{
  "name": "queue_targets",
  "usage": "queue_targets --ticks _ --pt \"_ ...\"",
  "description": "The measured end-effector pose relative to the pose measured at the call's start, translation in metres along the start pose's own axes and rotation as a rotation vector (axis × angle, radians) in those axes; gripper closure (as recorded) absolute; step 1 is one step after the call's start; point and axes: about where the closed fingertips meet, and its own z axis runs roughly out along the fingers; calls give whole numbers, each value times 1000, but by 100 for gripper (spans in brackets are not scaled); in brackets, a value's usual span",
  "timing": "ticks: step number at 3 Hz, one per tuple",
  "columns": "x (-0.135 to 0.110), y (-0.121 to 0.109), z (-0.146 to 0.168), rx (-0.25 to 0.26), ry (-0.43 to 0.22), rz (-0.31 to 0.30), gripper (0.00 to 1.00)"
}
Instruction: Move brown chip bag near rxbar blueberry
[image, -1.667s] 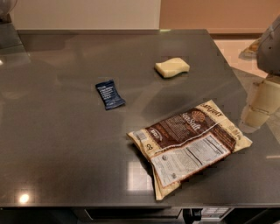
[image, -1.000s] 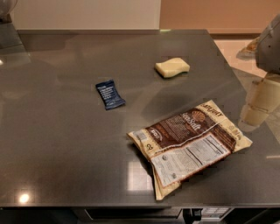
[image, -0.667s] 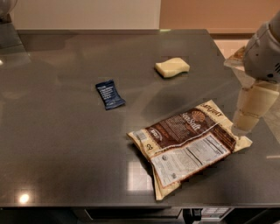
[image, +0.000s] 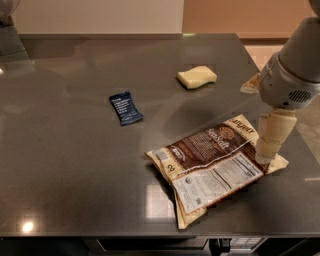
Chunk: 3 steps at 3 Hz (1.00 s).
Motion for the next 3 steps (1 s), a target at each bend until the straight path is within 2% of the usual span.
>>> queue_targets --ticks 3 --pt "14 5 55 -111 41 -63 0"
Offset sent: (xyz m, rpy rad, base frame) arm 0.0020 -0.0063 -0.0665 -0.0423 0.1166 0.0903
